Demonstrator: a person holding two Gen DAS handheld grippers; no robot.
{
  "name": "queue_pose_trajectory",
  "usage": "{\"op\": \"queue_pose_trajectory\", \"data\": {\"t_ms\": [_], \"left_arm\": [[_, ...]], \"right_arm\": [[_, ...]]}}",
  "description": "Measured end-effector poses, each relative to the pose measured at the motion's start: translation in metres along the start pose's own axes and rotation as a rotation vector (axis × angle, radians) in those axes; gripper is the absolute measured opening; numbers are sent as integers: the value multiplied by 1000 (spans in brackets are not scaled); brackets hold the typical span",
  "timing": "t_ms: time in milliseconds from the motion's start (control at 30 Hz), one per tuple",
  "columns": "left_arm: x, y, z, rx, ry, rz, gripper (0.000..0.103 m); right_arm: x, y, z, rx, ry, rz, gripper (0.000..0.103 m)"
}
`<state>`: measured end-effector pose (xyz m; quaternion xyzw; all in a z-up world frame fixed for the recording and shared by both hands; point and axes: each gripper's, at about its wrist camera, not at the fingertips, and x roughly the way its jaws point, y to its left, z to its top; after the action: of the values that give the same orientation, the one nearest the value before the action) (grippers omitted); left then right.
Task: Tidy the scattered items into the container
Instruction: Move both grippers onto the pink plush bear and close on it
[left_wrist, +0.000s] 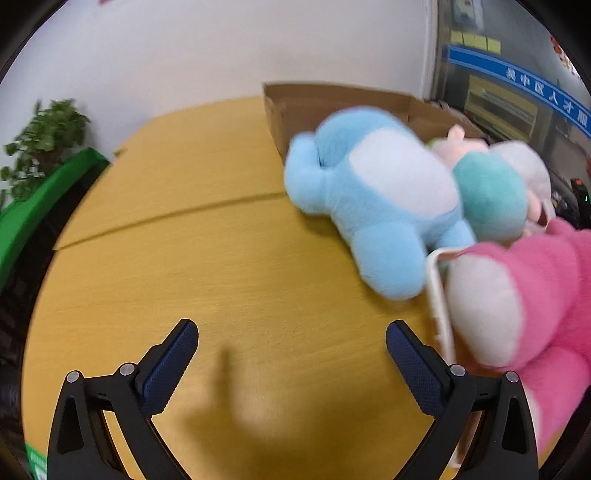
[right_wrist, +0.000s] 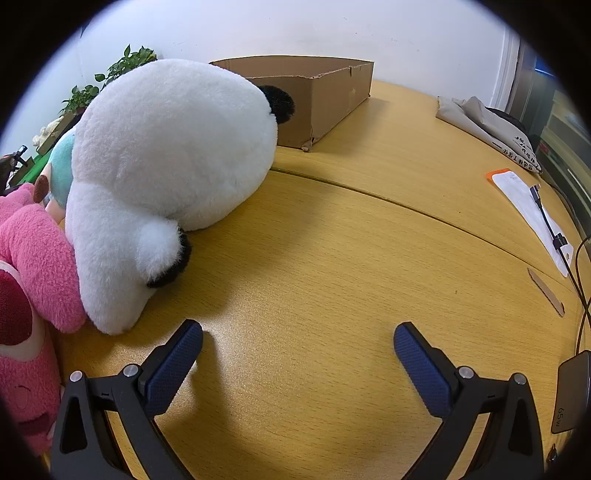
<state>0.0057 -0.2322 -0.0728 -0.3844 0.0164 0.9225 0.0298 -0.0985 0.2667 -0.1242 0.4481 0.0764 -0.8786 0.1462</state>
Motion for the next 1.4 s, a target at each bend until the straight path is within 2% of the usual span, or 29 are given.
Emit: {"op": "queue_pose_trajectory", "data": {"t_ms": [133,267,400,567,633,767,833,933,1000,1067,1167,1267,1400], "left_arm": [[-46,-17,17,-8,-146,67,103],[-57,-45,37,30,-183,66,103],[-64,-67,39,24,-192,-57,103],[-64,-98,31,-58,-134,-162,103],[-65,-108,26,-67,-129,-177,103],[-76,-125,17,-56,-154,-153,103],[-81,-133,15,-56,-157,-164,103],[-87,-145,13,-40,-162,-222,103],[-90,-155,13,-13,-175,-256,103],[-92,-165,11,17,-184,-268,103],[-89,-178,7,50,-171,-273,103],[-88,-187,2,61,-151,-267,103],[-94,-194,-6,63,-150,-260,103]], "right_arm": [[0,0,0,0,0,0,103],[0,0,0,0,0,0,103],[1,0,1,-1,0,0,103],[1,7,2,8,-1,-13,103],[-4,10,-2,20,-5,-45,102],[-35,23,-25,47,-11,-246,102],[-58,27,-35,105,-20,-280,102],[-102,30,-48,284,-62,-258,102],[-126,37,-53,413,-91,-189,102],[-139,51,-56,472,-114,-129,103],[-148,84,-53,483,-167,-109,103],[-148,114,-47,462,-163,-155,102],[-153,138,-44,447,-174,-165,102]]}}
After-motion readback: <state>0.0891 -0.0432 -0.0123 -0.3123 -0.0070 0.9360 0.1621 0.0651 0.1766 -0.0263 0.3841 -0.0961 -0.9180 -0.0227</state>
